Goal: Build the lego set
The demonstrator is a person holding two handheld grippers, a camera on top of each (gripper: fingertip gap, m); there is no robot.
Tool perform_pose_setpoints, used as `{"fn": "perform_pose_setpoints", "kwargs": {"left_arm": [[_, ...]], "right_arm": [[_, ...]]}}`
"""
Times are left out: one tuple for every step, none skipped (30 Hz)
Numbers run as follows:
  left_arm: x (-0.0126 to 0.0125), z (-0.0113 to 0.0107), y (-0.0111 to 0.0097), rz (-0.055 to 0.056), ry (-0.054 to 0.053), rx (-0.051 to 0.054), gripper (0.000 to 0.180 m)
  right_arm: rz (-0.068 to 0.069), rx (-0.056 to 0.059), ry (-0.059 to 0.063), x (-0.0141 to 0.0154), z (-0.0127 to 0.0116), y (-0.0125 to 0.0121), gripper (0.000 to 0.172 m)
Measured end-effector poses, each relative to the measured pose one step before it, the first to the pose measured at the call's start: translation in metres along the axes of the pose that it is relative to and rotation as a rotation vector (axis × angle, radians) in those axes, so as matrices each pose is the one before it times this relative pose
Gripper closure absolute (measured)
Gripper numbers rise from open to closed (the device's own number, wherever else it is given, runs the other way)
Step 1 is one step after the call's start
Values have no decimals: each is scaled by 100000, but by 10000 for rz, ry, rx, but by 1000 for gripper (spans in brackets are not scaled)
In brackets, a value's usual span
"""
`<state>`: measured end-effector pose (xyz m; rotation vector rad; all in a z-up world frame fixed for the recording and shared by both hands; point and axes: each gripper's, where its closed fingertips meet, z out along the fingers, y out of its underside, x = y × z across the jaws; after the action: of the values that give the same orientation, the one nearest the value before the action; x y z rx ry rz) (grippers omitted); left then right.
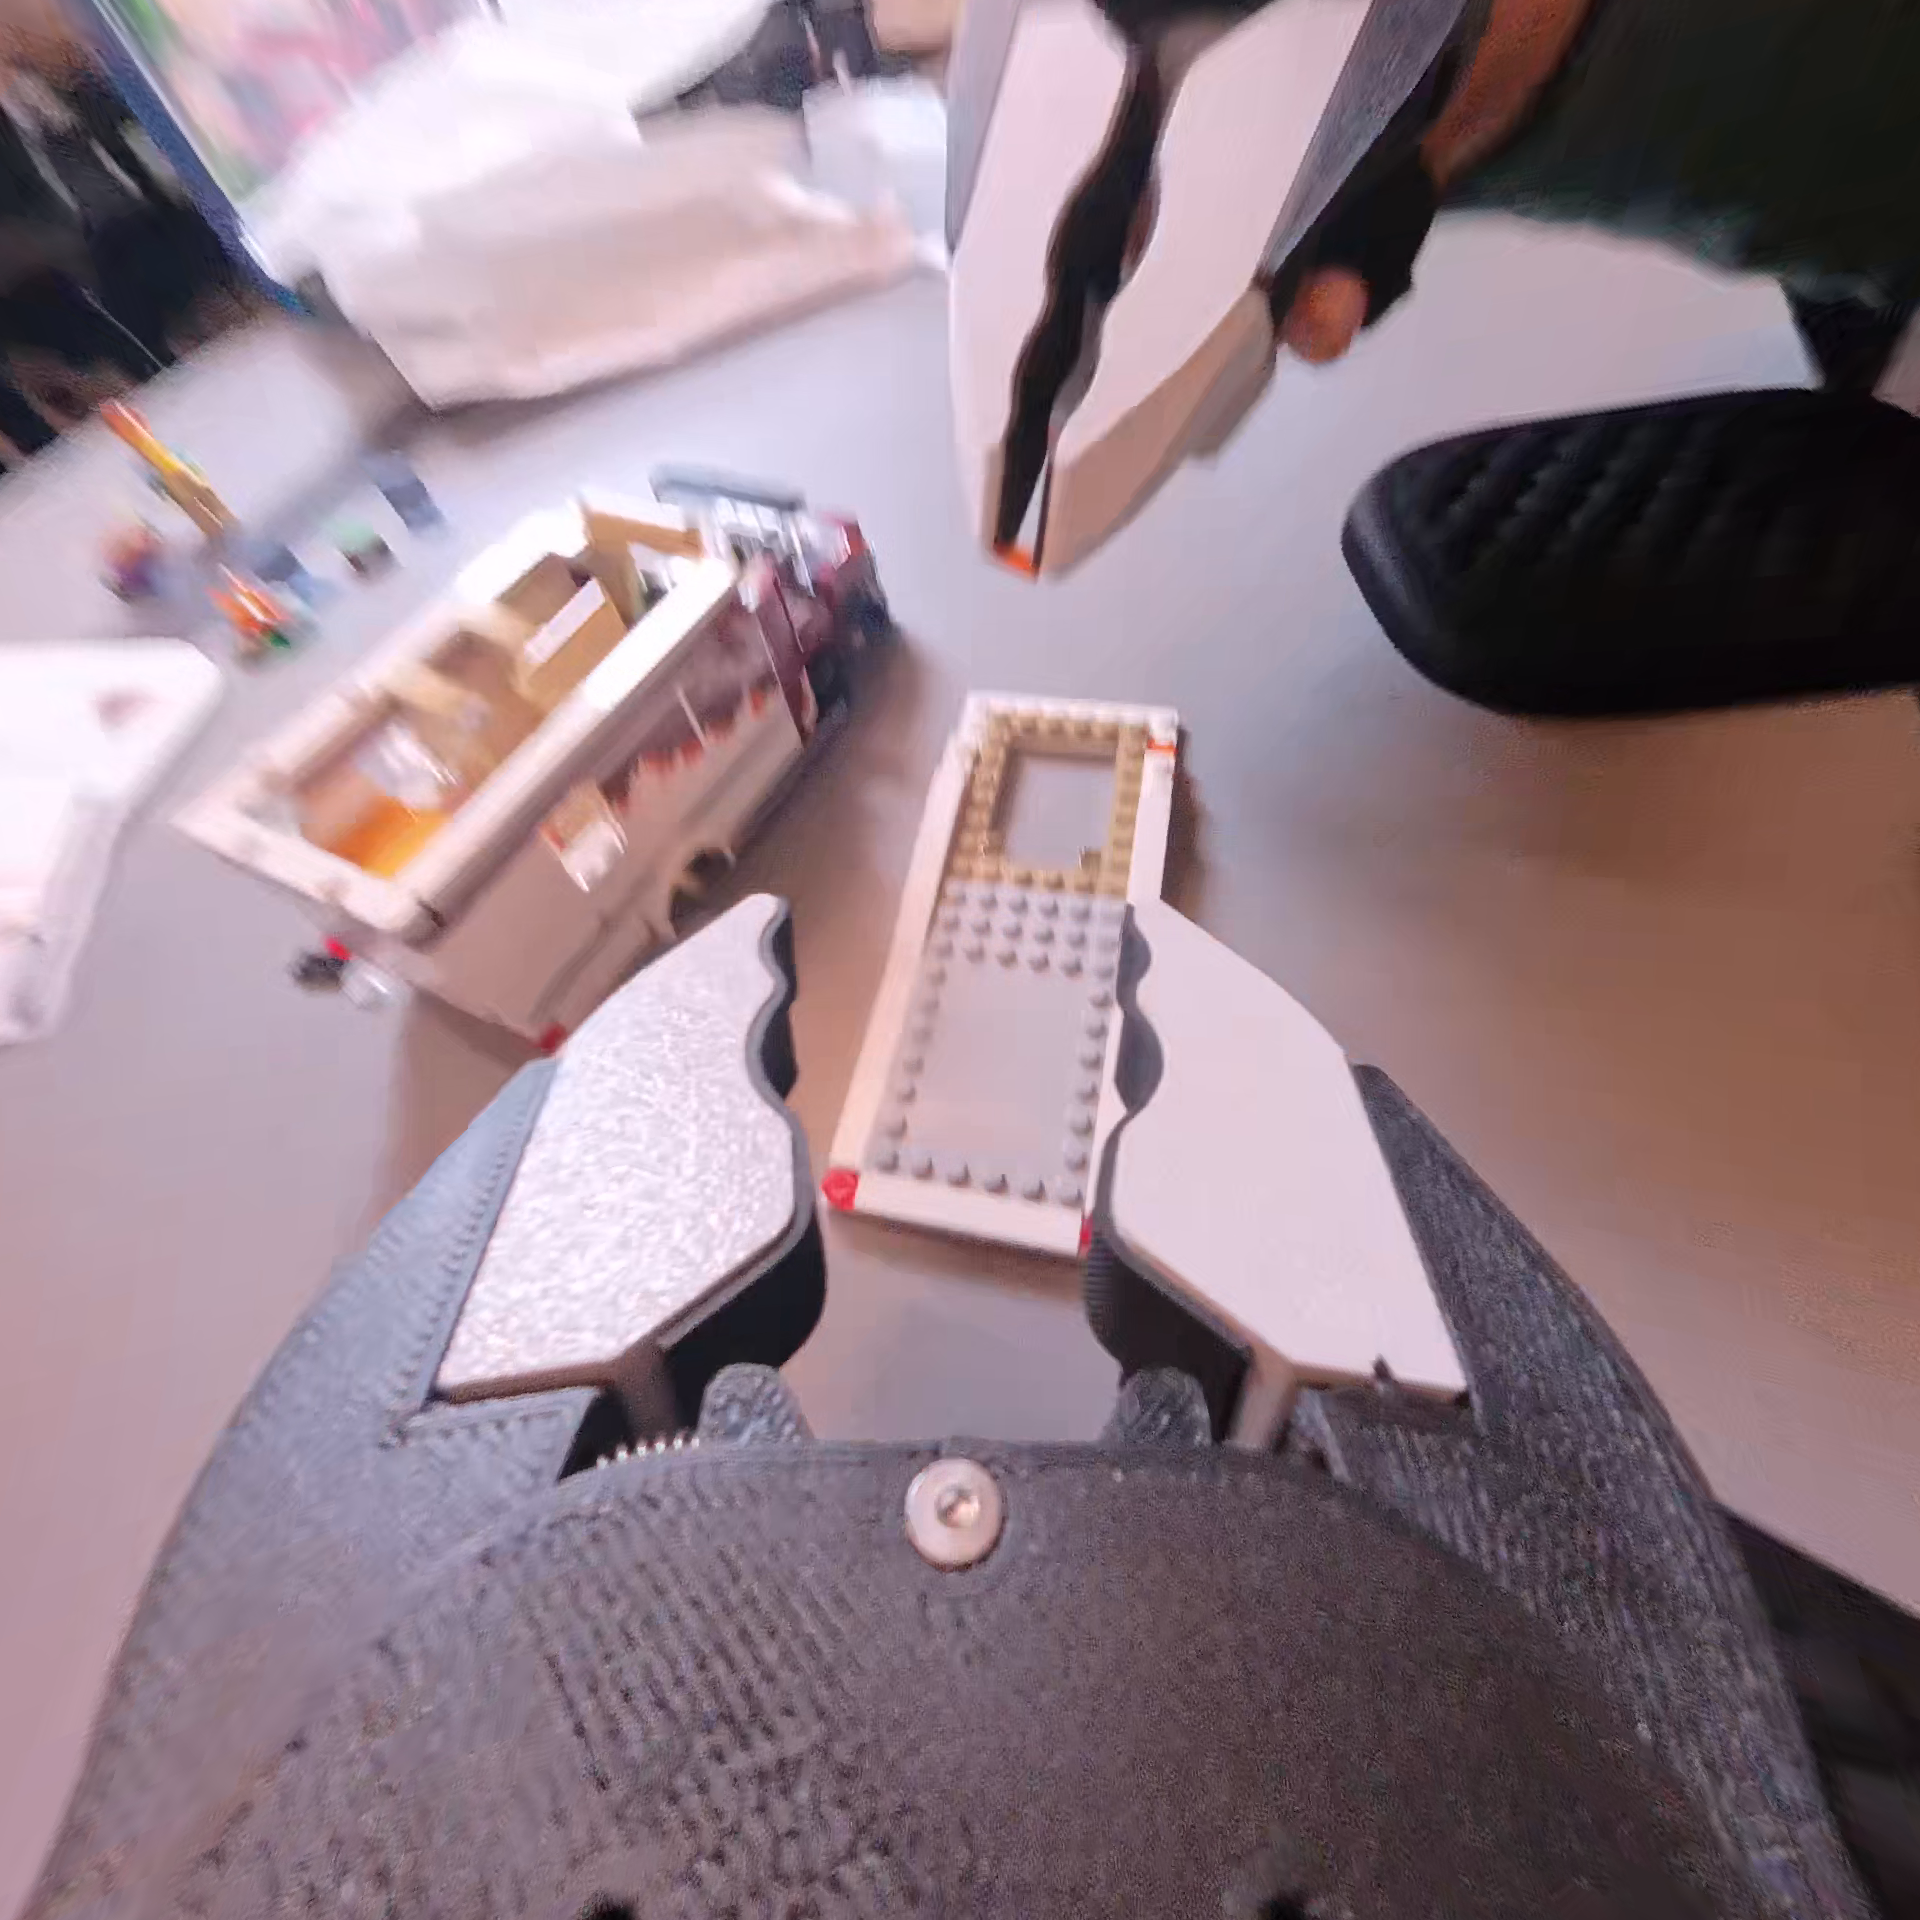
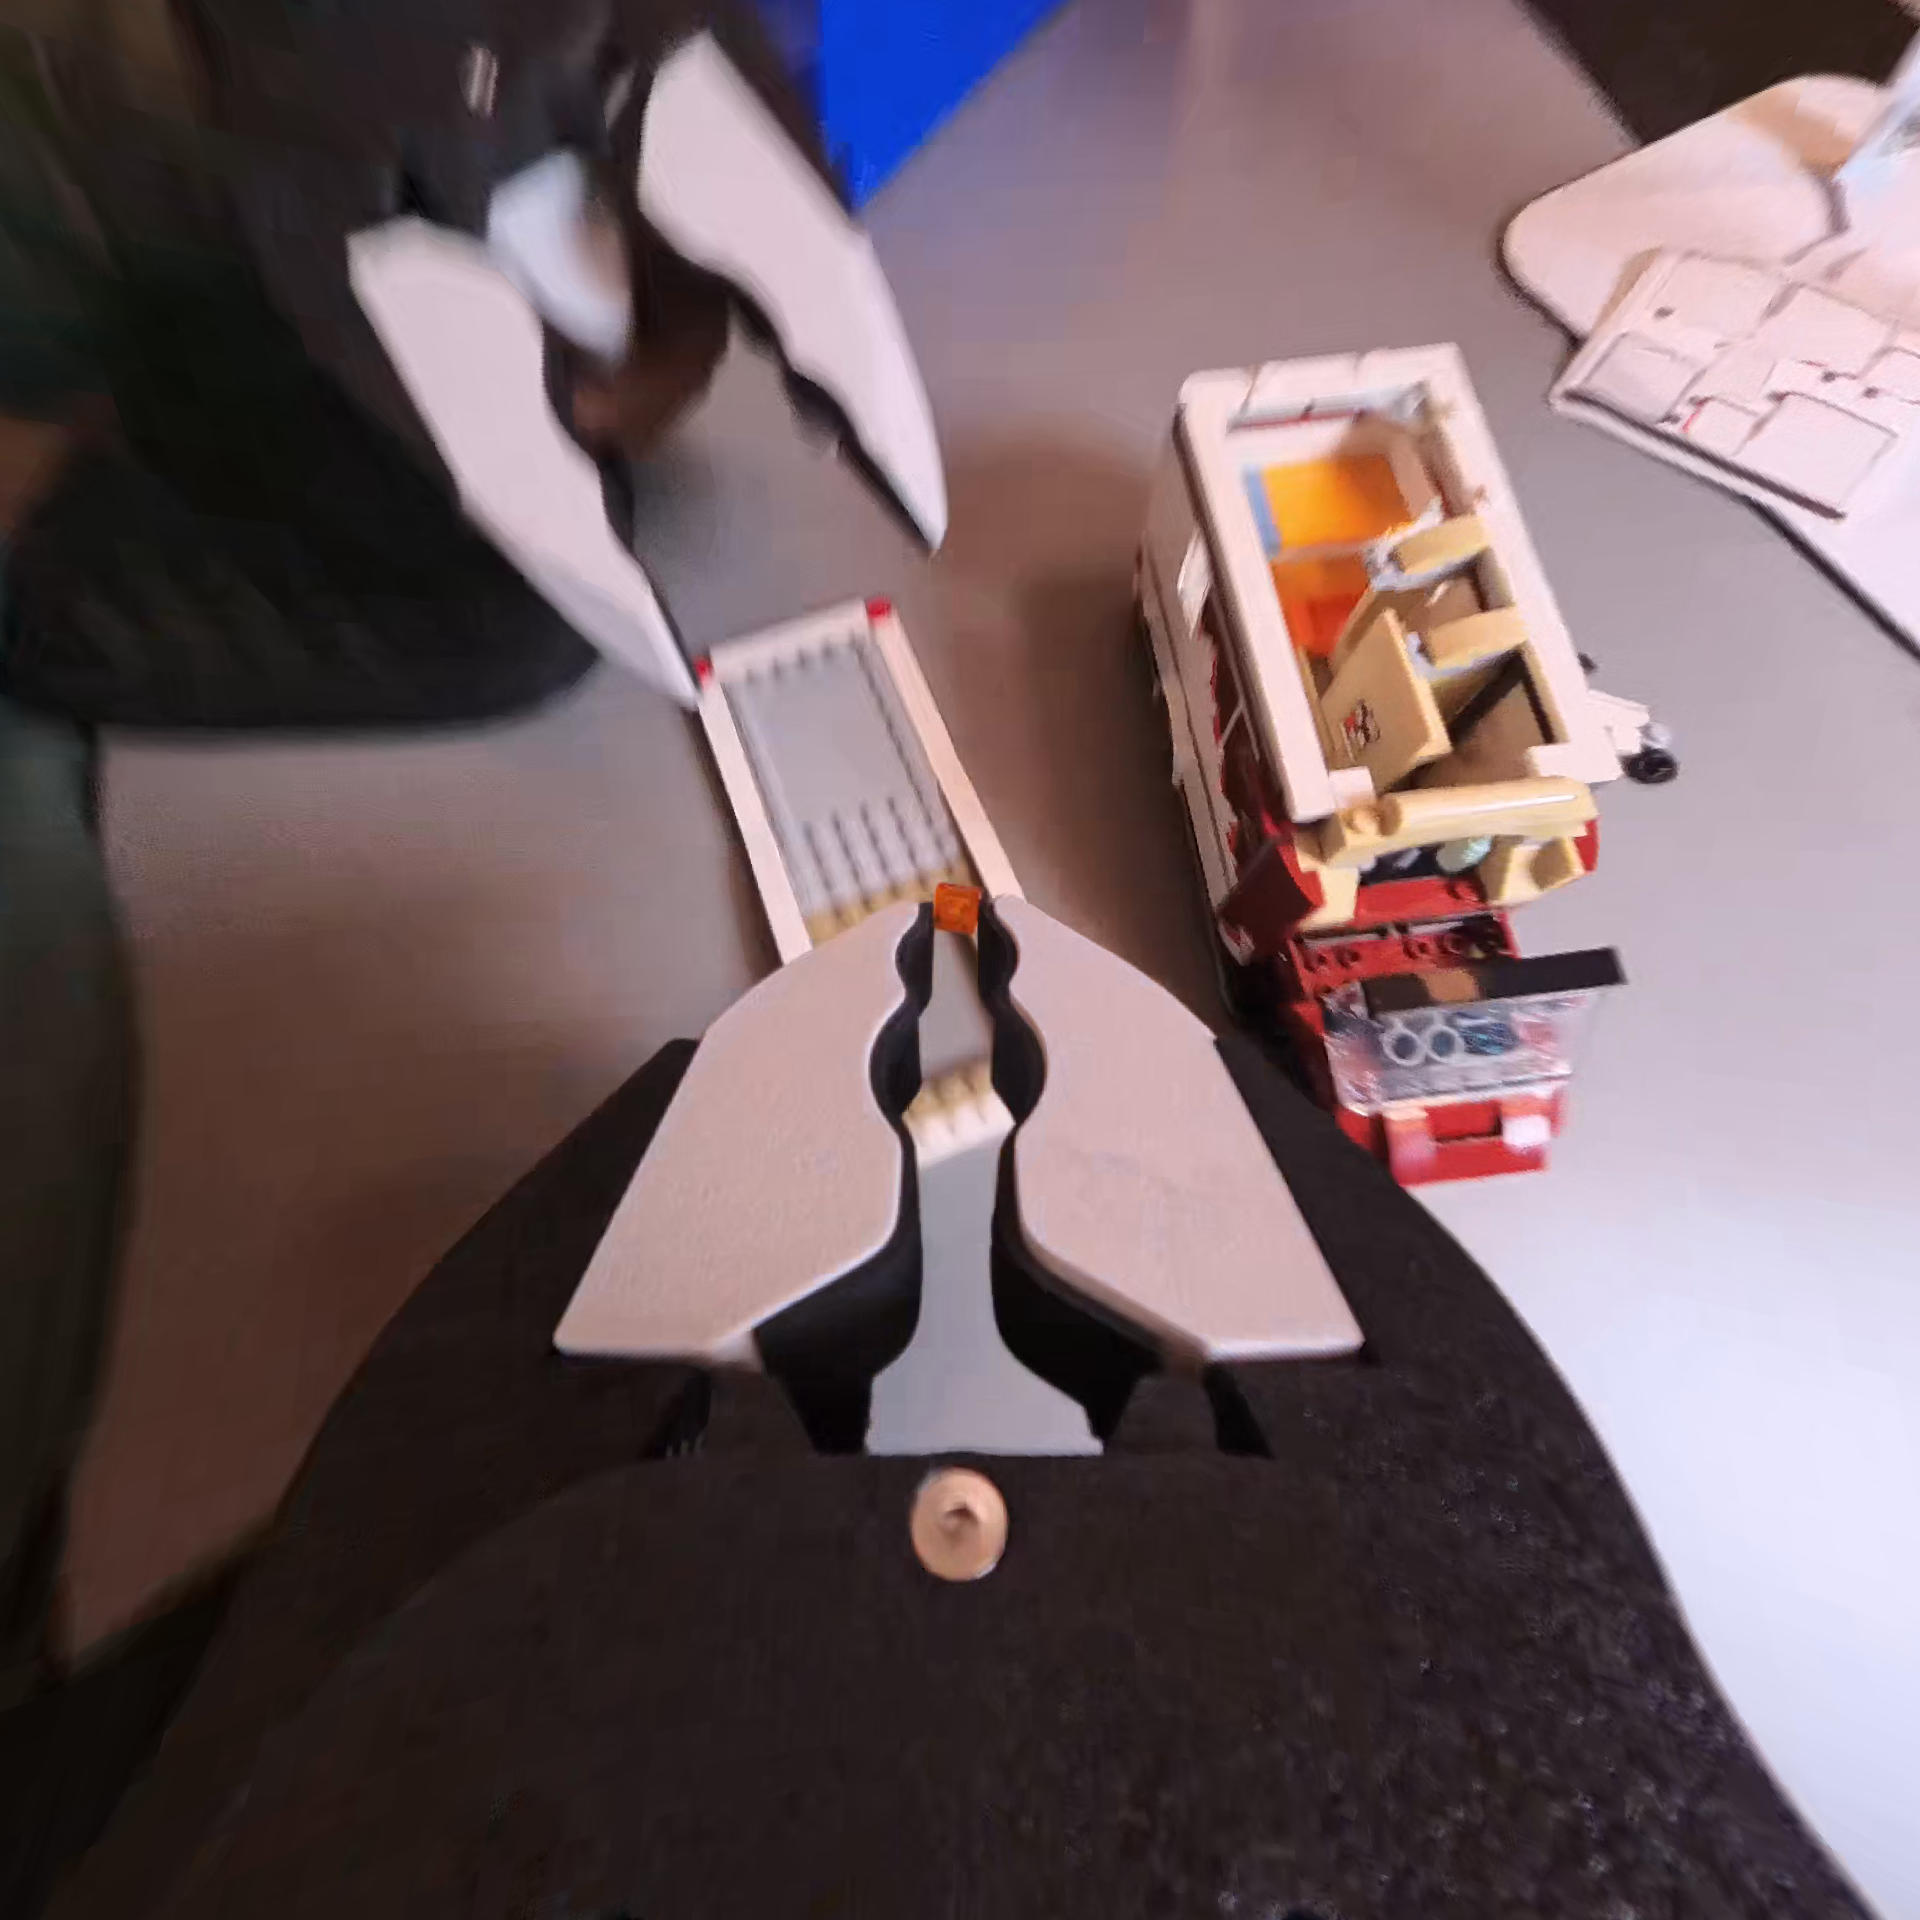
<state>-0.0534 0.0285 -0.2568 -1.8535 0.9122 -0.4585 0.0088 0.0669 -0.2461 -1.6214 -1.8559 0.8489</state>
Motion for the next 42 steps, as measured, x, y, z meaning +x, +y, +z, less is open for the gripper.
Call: {"fn": "perform_pose_setpoints", "kwargs": {"left_arm": [[-310, 12, 1067, -427, 297, -524, 112], [-312, 33, 1092, -257, 199, -540, 107], [-47, 61, 1096, -85, 271, -538, 103], [124, 121, 961, -66, 284, -466, 100], [372, 165, 788, -43, 343, -365, 98], [388, 226, 558, 3, 270, -255, 97], [71, 200, 195, 66, 9, -79, 97], [25, 60, -103, 120, -28, 58, 100], [181, 18, 14, 138, 87, -19, 104], [133, 36, 85, 127, 57, -33, 109], [-47, 28, 152, 138, -34, -53, 114], [-12, 56, 151, 68, 10, -37, 114], [-8, -16, -21, -75, 74, 58, 115], [-4, -15, 32, -25, 69, 20, 115], [-2, -15, 20, 63, 39, 31, 115], [-4, -20, 14, 34, 34, 23, 115], [16, -17, 23, 28, 44, 5, 115], [-4, -17, 6, 35, 38, 9, 115], [19, -7, 9, 50, 48, 14, 115], [11, -12, 12, 71, 57, 16, 115], [31, -19, 10, 40, 68, 7, 115], [42, -12, 18, 88, 86, 8, 115], [10, -11, 8, 55, 87, 14, 115], [-2, -13, 13, 60, 88, 8, 115], [-12, -6, 5, 37, 70, -10, 115], [-25, 4, -11, 37, 55, -18, 115], [-19, 20, -11, 60, 52, -16, 115], [-5, 26, -25, 26, 62, -5, 115], [-5, 12, -7, 53, 50, -9, 115], [-3, 11, -8, 50, 43, -6, 115], [-8, -2, -4, 30, 45, 2, 115], [-6, 11, -8, 10, 35, 11, 115], [-6, -7, -4, -5, 23, 9, 115], [-8, -1, -5, 9, 2, 9, 115], [-2, 5, 1, 1, -4, 12, 115], [1, -3, -2, -16, -5, 6, 115], [-9, 6, -5, -3, -12, -1, 115], [4, 1, -3, -3, -5, 5, 115], [2, 3, 6, -5, -4, 8, 115], [-10, -1, 0, 3, -13, 2, 115], [-1, 6, 6, -4, -10, 4, 115], [3, 0, -4, -1, -13, 8, 115]], "right_arm": [[-856, -733, -88, 420, -40, 1098, 165], [-591, -579, -154, 238, 209, 848, 165], [-386, -421, -351, -89, 369, 572, 164], [-201, -355, -287, 38, 452, 434, 164], [-168, -295, -176, 222, 472, 383, 164], [-138, -300, -112, 323, 394, 444, 164], [-79, -218, -101, 313, 317, 372, 164], [-3, -102, -214, 94, 249, 227, 164], [38, -29, -225, 6, 207, 75, 164], [15, 6, -102, 116, 181, -10, 164], [0, -71, -102, 73, 165, 58, 164], [-12, -98, -118, -1, 149, 62, 164], [-24, -58, -40, 98, 111, 3, 164], [-16, -31, -40, 69, 38, -32, 164], [13, -48, -115, -27, 15, -15, 164], [14, -57, -92, -37, 12, -10, 164], [-22, -36, -58, -39, -10, -47, 164], [-25, -61, -164, -240, 27, -8, 164], [-20, -64, -96, -159, 64, 9, 164], [-37, -49, 1, -15, 78, 6, 164], [-18, -89, -75, -88, 92, 75, 164], [-19, -74, -74, -99, 102, 58, 164], [-29, -66, -53, -95, 93, 59, 164], [-6, -72, -51, -90, 93, 53, 164], [0, -74, -63, -102, 80, 54, 164], [-18, -34, -49, -88, 54, 4, 164], [-16, 9, -60, -94, 7, -77, 164], [0, -32, -69, -68, 18, -28, 164], [-20, -43, 4, 41, 34, -18, 164], [-20, -78, -35, 12, 48, 57, 164], [-2, -103, -89, -48, 68, 92, 164], [-26, -60, -100, -81, 50, 32, 164], [-36, -34, -45, -8, 23, 3, 164], [-16, -35, -38, 12, 4, -12, 164], [-18, -45, -34, -4, -1, 1, 164], [-36, -27, -7, 5, -12, -30, 164], [-17, -36, -11, -9, 8, -32, 164], [5, -68, -42, -50, -6, 9, 164], [3, -28, -55, -60, -23, -16, 163], [22, -16, -44, -32, -38, -11, 162], [29, -42, -40, -14, -5, 50, 162], [14, -11, -1, 35, 3, 22, 162]]}}
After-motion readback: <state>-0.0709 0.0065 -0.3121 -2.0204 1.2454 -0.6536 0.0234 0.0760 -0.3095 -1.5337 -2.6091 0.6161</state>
